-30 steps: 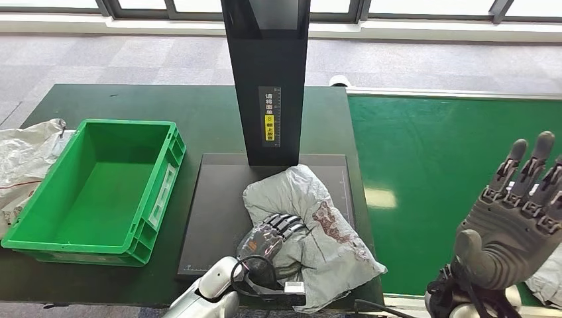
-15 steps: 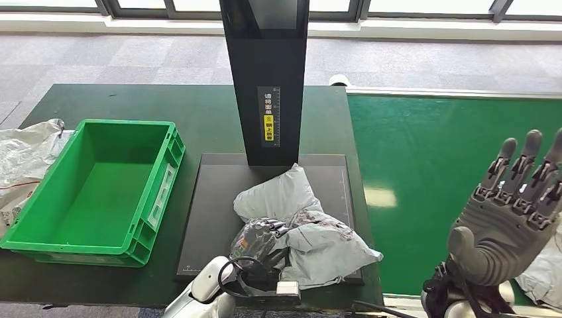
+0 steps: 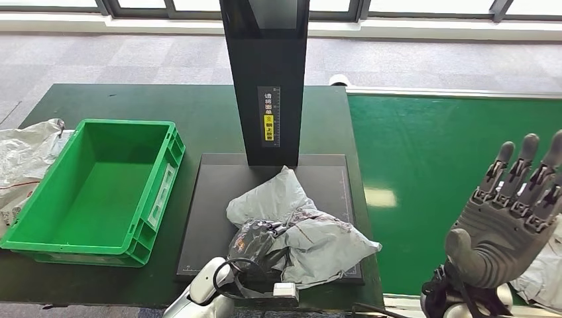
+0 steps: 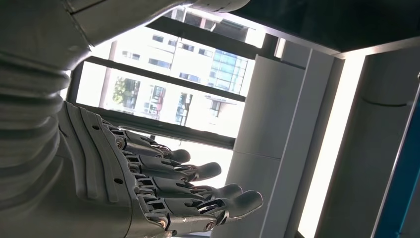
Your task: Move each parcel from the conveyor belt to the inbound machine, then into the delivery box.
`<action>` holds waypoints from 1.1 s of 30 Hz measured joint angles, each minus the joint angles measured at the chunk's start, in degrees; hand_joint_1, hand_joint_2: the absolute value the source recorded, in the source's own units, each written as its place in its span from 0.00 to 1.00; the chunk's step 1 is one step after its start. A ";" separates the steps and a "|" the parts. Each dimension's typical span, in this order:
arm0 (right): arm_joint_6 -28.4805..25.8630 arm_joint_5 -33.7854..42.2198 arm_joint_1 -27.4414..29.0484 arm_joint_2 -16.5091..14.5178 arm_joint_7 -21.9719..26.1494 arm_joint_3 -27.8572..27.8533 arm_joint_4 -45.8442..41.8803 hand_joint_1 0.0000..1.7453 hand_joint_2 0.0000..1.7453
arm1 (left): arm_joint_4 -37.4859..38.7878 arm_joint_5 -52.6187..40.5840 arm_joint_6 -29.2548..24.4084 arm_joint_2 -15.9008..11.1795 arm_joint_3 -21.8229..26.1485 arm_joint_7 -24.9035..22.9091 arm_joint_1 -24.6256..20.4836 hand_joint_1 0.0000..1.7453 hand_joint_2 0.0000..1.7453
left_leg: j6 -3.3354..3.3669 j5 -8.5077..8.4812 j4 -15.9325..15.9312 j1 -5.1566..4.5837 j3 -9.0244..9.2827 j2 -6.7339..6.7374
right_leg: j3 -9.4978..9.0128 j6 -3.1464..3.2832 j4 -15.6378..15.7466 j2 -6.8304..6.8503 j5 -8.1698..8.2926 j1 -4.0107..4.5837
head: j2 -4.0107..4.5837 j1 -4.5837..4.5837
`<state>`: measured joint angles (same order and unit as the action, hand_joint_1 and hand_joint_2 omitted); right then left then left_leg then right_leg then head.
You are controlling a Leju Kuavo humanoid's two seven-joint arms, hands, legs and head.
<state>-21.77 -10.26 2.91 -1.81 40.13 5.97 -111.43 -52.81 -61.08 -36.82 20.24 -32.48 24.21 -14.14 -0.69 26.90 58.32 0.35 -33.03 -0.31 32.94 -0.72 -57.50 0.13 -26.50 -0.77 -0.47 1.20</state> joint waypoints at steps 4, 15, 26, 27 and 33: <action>0.00 -0.02 0.18 0.00 0.00 0.00 0.00 0.00 1.00 | -0.52 0.08 -0.02 -0.03 0.00 0.15 0.18 1.00 1.00 | 0.00 0.00 0.00 0.00 -0.02 0.00 | 0.02 0.00 0.00 0.00 0.00 0.00 | 0.00 0.00; -2.44 -0.35 2.73 0.08 0.00 0.82 -0.75 0.00 1.00 | -10.00 6.87 -2.99 -0.80 4.87 7.76 3.68 1.00 1.00 | -0.01 0.00 0.00 0.01 -0.07 0.02 | 0.09 0.01 -0.01 -0.04 0.00 0.01 | 0.00 0.00; -3.94 -0.53 5.75 0.50 0.01 1.80 -2.61 0.00 1.00 | -28.39 18.21 -3.11 -0.84 20.10 15.59 8.81 1.00 1.00 | -0.02 0.01 -0.01 0.02 -0.11 0.03 | 0.14 0.01 -0.01 -0.05 -0.01 0.02 | 0.00 0.00; -3.90 -0.54 5.91 0.50 0.01 1.85 -2.78 0.00 1.00 | -29.53 19.05 -3.12 -0.84 20.84 15.48 9.05 1.00 1.00 | -0.02 0.00 -0.01 0.02 -0.11 0.04 | 0.14 0.01 -0.01 -0.05 -0.01 0.02 | 0.01 0.00; -2.93 -0.54 6.18 0.50 0.01 1.88 -3.41 0.00 1.00 | -34.77 22.94 -3.14 -1.00 23.80 15.05 10.22 1.00 1.00 | -0.02 0.00 0.00 0.01 -0.11 0.03 | 0.13 0.01 -0.01 -0.05 -0.01 0.01 | 0.00 0.00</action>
<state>-24.70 -10.80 9.09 -1.31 40.13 7.85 -114.84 -87.57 -38.13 -39.95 19.24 -8.68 39.26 -3.92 -0.71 26.90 58.32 0.36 -33.14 -0.29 33.07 -0.70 -57.51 0.09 -26.51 -0.76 -0.47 1.20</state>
